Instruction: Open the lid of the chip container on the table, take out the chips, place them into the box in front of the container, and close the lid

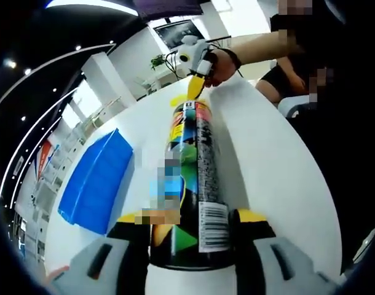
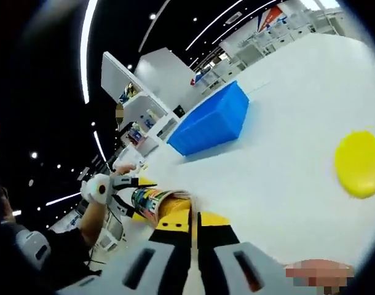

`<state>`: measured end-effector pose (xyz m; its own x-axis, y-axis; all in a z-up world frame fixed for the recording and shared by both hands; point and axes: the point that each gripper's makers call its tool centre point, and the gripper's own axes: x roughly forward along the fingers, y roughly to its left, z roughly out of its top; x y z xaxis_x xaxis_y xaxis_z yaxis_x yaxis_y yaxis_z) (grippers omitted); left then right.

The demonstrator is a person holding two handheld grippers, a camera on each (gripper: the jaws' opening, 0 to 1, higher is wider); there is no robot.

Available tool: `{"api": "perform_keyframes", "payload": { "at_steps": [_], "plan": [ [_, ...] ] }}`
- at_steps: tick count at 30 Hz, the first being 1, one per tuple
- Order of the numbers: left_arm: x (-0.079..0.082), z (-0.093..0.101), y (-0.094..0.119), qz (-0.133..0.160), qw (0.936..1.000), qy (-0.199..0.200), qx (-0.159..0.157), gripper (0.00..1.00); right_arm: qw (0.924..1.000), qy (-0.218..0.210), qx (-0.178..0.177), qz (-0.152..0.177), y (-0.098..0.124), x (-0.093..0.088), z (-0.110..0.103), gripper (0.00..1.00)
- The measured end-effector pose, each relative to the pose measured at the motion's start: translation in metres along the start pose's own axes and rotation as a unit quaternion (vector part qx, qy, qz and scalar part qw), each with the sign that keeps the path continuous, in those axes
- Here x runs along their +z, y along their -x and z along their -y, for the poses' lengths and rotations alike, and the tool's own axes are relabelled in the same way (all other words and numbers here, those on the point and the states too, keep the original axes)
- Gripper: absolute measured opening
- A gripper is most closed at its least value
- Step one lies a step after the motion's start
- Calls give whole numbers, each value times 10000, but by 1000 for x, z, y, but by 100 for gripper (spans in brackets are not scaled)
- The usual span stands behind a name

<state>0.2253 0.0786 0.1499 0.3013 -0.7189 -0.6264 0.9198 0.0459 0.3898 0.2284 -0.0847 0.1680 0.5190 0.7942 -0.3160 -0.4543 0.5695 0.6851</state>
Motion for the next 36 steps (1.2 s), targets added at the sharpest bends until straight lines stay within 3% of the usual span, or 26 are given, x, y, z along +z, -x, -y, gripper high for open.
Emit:
{"api": "perform_keyframes", "payload": {
  "at_steps": [5, 11, 12, 13, 14, 15, 30, 36],
  "plan": [
    [1, 1, 0, -33, 10000, 42, -7, 54, 9999, 20, 117, -91, -17, -3, -11, 2],
    [0, 0, 0, -50, 10000, 76, -24, 54, 9991, -263, 288, -137, -28, -4, -15, 2],
    [0, 0, 0, -55, 9999, 89, -30, 54, 9986, -336, 358, -186, -29, -5, -15, 1],
    [2, 1, -1, -5, 10000, 63, -39, 54, 9950, -570, 686, -440, -32, -14, -27, 1],
    [3, 1, -2, -20, 10000, 31, -43, 54, 9939, -560, 716, -617, -33, -20, -26, 1],
    [1, 1, -2, -83, 9997, 223, -75, 55, 9943, -687, 654, -480, -35, -14, -23, 1],
    [2, -1, -3, 31, 9999, 115, -15, 55, 9954, -509, 676, -445, -34, -3, -11, 2],
    [2, -2, -3, 74, 9999, 100, 7, 55, 9976, -32, 645, -234, -30, 2, -7, 6]
  ]
}}
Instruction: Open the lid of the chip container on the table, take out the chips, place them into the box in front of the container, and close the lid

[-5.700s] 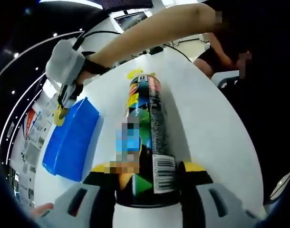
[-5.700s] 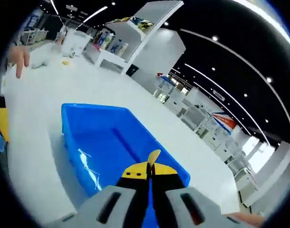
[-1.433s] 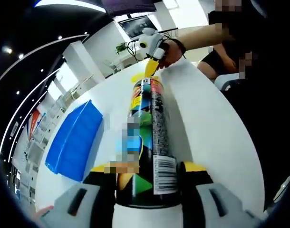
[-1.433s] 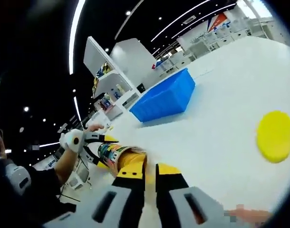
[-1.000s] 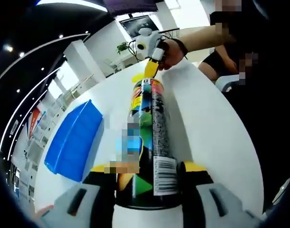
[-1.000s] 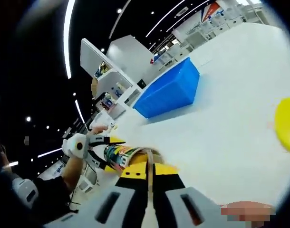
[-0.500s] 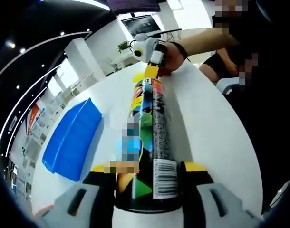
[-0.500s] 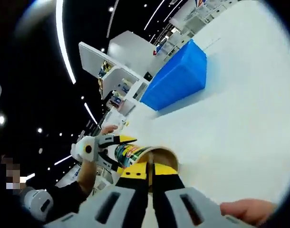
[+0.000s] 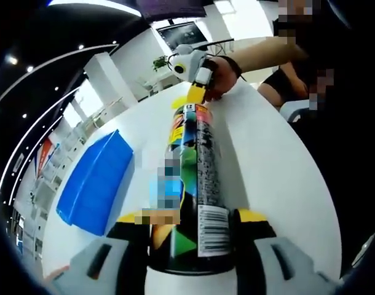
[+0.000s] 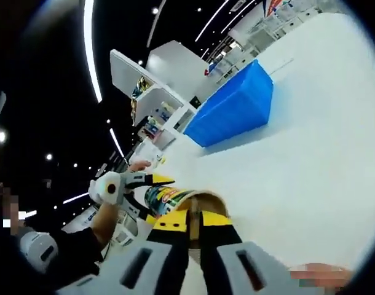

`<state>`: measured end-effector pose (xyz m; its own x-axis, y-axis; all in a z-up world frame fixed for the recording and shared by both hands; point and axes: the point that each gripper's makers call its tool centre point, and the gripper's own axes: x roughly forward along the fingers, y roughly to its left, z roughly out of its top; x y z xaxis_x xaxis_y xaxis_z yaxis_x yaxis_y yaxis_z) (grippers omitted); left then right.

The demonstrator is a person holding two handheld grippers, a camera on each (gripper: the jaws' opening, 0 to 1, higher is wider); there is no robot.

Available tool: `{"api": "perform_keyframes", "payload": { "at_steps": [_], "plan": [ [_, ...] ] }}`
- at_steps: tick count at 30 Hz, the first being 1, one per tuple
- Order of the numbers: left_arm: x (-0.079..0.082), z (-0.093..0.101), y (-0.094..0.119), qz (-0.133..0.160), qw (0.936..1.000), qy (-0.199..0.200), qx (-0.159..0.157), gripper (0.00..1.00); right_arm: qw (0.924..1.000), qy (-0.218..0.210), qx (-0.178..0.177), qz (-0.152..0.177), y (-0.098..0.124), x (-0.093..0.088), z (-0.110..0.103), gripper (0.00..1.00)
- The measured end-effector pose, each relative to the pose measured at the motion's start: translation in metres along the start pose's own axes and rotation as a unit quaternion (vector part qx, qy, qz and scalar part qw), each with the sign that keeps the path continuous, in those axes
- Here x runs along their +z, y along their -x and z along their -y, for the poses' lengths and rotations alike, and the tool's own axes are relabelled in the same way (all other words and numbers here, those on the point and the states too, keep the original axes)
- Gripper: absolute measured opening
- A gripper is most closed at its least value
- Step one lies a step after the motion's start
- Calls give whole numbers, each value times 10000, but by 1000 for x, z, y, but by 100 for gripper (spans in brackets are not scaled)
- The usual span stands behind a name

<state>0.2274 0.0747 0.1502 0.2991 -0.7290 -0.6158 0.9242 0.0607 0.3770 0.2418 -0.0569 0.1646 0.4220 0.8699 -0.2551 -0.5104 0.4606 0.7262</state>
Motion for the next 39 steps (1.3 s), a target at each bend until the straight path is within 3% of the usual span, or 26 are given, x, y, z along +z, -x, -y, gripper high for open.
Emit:
{"api": "perform_keyframes", "payload": {
  "at_steps": [3, 23, 27, 30, 35, 39],
  "plan": [
    [0, -1, 0, 7, 10000, 6, -5, 55, 9996, 251, -84, 65, 0, 1, 1, 8],
    [-2, 2, -3, -221, 9995, 109, -198, 55, 9996, 295, -5, 53, 0, -5, -6, 6],
    [4, 10, -4, -105, 9985, 271, -465, 68, 9990, 445, 4, 11, 0, -9, -8, 8],
    [5, 7, -5, -166, 9985, 250, -450, 71, 9986, 520, -42, 1, 1, -10, -7, 11],
    [22, -5, -1, -192, 9987, 343, -324, 69, 9984, 570, -40, 13, 1, -11, -8, 11],
    [34, -4, -2, -539, 9970, 302, -456, 59, 9984, 556, -35, 19, 0, -10, -9, 11]
  ]
}}
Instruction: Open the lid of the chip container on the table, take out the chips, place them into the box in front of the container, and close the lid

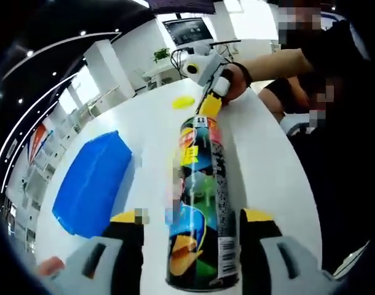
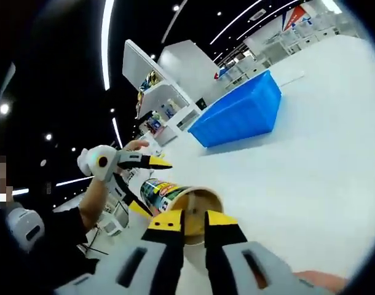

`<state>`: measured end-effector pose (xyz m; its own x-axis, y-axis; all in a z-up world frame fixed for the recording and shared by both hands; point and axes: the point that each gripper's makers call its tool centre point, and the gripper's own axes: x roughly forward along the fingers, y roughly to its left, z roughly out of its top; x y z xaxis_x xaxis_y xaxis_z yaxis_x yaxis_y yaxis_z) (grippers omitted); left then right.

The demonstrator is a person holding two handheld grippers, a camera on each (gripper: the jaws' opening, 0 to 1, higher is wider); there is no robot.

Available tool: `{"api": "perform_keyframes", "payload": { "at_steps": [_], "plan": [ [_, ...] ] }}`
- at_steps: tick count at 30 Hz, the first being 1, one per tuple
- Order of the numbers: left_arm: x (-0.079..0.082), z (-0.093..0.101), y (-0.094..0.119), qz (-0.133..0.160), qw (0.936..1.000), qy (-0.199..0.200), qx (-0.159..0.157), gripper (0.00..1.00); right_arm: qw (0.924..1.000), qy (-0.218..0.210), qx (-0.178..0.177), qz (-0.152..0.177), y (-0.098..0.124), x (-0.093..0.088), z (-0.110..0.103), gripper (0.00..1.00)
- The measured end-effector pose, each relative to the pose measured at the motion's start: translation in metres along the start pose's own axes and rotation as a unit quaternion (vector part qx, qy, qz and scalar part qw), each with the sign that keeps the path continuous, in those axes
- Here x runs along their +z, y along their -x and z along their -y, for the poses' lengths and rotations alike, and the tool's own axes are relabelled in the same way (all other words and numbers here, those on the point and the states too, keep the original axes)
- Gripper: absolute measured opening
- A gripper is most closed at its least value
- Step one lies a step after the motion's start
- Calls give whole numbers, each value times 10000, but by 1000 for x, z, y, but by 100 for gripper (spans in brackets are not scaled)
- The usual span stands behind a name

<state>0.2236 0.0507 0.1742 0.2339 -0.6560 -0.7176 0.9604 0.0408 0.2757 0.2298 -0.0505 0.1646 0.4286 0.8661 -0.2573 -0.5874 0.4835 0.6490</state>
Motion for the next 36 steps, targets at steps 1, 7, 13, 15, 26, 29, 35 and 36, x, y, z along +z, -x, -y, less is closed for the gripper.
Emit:
{"api": "perform_keyframes", "payload": {
  "at_steps": [1, 7, 13, 15, 26, 29, 35, 36],
  "plan": [
    [0, 1, -1, -138, 9999, -30, -48, 59, 10000, -1, 3, -2, 0, 0, 0, 11],
    [0, 4, -12, -807, 9961, 15, -367, 53, 10000, 29, 31, -6, 0, -2, -2, 11],
    [-11, 13, -23, -1296, 9896, -3, -628, 53, 9999, 68, 101, -2, 0, -4, -4, 11],
    [-13, 12, -25, -1338, 9889, -12, -645, 53, 9999, 84, 124, -20, 0, -5, -5, 11],
    [-16, 15, -27, -1433, 9874, -137, -658, 50, 9996, 201, 169, -40, 4, -5, -7, 11],
    [-16, 13, -27, -1379, 9883, -156, -632, 50, 9993, 315, 69, 198, 13, 7, -2, 13],
    [-15, 16, -28, -1358, 9886, -186, -618, 50, 9950, -503, 832, 244, 19, 16, -25, 7],
    [-15, 16, -28, -1363, 9886, -188, -617, 50, 9946, -469, 924, 74, 16, 11, -30, 8]
  ]
}}
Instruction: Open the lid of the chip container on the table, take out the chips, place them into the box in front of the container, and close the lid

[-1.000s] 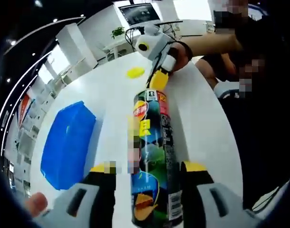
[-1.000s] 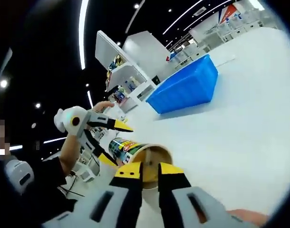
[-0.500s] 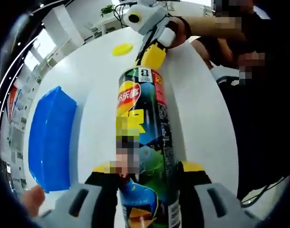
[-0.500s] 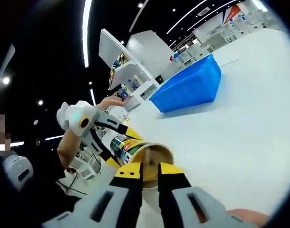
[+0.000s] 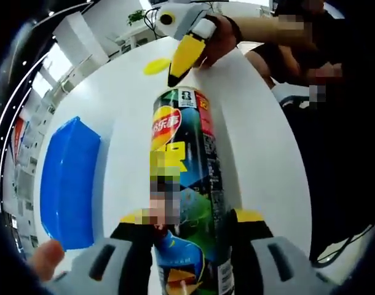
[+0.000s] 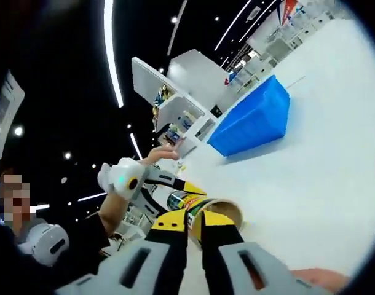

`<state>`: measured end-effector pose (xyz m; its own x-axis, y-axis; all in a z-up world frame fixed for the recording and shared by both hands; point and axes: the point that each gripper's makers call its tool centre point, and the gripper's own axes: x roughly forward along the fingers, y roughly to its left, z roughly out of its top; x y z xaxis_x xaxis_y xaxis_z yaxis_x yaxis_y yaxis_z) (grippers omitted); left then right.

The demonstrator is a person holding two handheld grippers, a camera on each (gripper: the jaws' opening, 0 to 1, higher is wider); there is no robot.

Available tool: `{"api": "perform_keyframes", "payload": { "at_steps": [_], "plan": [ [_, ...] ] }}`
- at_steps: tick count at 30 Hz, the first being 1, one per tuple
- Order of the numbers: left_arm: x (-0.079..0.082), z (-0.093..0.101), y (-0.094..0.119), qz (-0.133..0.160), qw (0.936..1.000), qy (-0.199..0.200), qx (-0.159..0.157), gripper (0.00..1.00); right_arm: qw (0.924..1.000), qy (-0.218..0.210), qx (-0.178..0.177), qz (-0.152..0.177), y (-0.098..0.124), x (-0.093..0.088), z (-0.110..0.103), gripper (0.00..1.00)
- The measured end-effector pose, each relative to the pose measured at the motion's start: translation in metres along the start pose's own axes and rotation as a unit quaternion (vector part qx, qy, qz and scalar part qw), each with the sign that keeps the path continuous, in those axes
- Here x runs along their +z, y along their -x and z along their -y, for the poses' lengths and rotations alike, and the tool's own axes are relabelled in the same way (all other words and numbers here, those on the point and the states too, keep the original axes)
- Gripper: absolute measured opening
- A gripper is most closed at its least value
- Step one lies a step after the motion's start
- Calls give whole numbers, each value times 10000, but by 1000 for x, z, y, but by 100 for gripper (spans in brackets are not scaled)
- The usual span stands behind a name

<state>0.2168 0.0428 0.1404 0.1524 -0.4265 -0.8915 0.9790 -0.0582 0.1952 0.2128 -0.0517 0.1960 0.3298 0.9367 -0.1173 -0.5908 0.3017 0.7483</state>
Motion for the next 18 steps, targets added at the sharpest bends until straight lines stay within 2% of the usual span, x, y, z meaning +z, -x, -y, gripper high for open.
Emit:
{"api": "perform_keyframes", "payload": {
  "at_steps": [1, 4, 5, 8, 10, 14, 16, 18],
  "plan": [
    [-2, 0, 0, -58, 10000, -30, 7, 50, 9999, 44, -84, 70, -1, 3, 4, 6],
    [-2, -1, 2, -3, 10000, -31, 19, 50, 9998, -102, -158, -6, 1, 5, 16, 1],
    [-2, -1, 2, 8, 10000, -29, 24, 50, 9995, -290, -73, -34, 1, 5, 14, 1],
    [-2, -1, 1, 31, 10000, -21, 36, 50, 9997, -243, -56, -55, 1, 1, 11, 2],
    [0, 0, 1, 37, 10000, -23, 41, 50, 9996, -187, 10, -196, 3, -5, 9, 4],
    [0, 0, 1, 51, 10000, -37, 51, 50, 9986, 495, -74, -187, 3, -10, 8, 18],
    [1, 1, 1, 43, 10000, -60, 55, 50, 9966, 731, 91, -378, 2, -16, -1, 15],
    [0, 2, 1, 33, 9999, -72, 65, 50, 9943, 893, -34, -574, 1, -20, 2, 7]
  ]
}}
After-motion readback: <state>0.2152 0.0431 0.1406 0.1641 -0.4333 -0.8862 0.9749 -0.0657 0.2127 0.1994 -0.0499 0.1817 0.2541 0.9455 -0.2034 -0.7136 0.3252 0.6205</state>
